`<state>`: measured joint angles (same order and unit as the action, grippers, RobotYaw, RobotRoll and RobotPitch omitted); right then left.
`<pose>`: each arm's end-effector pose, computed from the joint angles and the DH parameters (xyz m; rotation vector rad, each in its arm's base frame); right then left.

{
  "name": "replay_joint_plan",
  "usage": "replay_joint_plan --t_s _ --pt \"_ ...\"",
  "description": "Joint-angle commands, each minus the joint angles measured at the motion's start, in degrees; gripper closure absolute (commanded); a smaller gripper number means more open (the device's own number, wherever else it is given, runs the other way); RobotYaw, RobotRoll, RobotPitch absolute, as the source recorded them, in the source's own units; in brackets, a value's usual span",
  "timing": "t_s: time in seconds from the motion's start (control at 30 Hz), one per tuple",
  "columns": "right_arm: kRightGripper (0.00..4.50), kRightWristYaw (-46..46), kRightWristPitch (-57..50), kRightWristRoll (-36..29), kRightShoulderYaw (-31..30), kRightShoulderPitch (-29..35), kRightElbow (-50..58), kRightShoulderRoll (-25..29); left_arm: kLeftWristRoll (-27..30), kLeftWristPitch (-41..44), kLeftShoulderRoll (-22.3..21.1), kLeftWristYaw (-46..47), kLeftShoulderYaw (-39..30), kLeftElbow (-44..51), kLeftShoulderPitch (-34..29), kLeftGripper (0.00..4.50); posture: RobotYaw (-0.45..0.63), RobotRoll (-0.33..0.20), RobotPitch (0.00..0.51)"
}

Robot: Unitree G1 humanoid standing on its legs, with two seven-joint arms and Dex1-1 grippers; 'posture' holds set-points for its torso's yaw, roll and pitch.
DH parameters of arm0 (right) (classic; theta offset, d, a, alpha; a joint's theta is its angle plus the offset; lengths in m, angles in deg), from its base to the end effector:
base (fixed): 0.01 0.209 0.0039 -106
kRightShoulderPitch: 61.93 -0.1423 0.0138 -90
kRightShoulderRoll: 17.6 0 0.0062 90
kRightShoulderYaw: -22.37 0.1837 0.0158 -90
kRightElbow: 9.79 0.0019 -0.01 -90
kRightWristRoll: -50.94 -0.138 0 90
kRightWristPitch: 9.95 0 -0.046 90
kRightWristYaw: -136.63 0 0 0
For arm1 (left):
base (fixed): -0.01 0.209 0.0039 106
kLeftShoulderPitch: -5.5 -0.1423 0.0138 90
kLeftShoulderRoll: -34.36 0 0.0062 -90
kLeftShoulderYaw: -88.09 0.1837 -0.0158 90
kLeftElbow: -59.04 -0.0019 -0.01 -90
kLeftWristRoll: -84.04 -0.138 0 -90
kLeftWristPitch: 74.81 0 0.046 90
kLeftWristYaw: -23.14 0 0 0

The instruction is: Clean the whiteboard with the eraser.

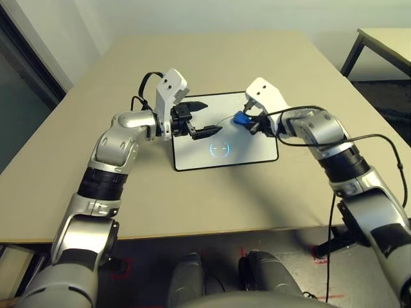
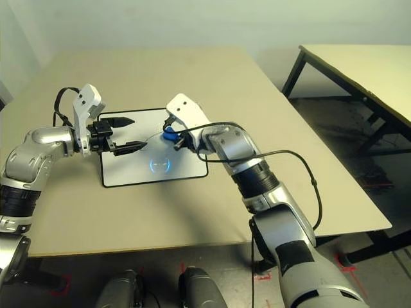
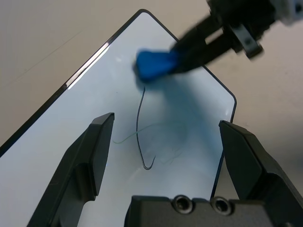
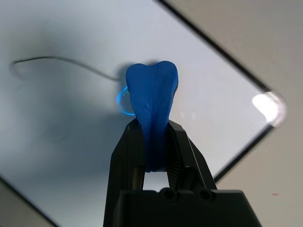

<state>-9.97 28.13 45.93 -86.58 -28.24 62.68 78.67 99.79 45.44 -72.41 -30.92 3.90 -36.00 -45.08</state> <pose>0.3334 -0.1312 0.2075 -0.4655 0.4309 0.6428 0.3023 0.2031 0.1986 0.3338 0.1230 -0.9875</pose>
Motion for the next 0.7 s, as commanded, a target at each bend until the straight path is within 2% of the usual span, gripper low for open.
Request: replay_joint_plan --t_s 0.03,0.23,0.33,0.43,0.7 --pt "3.9 0.37 -0.85 0.73 -0.38 1.11 1.13 -1.23 -0.13 0.48 -0.09 0.15 0.16 0.67 -0.63 0.0 -0.05 0.0 0.014" --pt "3.9 2.09 -7.86 -0.26 -3.8 8.28 13.39 -1.71 -0.09 0.48 -0.1 0.05 0.19 0.39 -0.38 0.0 -0.06 0.0 0.017" --pt "3.9 2.49 -9.6 -0.21 -4.76 10.0 16.28 -1.83 -0.12 0.56 0.02 0.08 0.31 0.34 -0.23 0.0 -0.06 0.0 0.02" --pt "3.9 2.45 -8.91 0.4 -4.68 9.73 15.09 -2.02 -0.15 0.48 0.15 0.06 0.37 0.07 -0.06 0.0 -0.06 0.0 0.023" --pt "3.9 -0.2 2.55 3.49 -0.86 0.35 -3.02 -3.11 -0.06 0.58 -0.02 0.24 0.01 0.26 -0.3 0.0 -0.05 0.0 0.024"
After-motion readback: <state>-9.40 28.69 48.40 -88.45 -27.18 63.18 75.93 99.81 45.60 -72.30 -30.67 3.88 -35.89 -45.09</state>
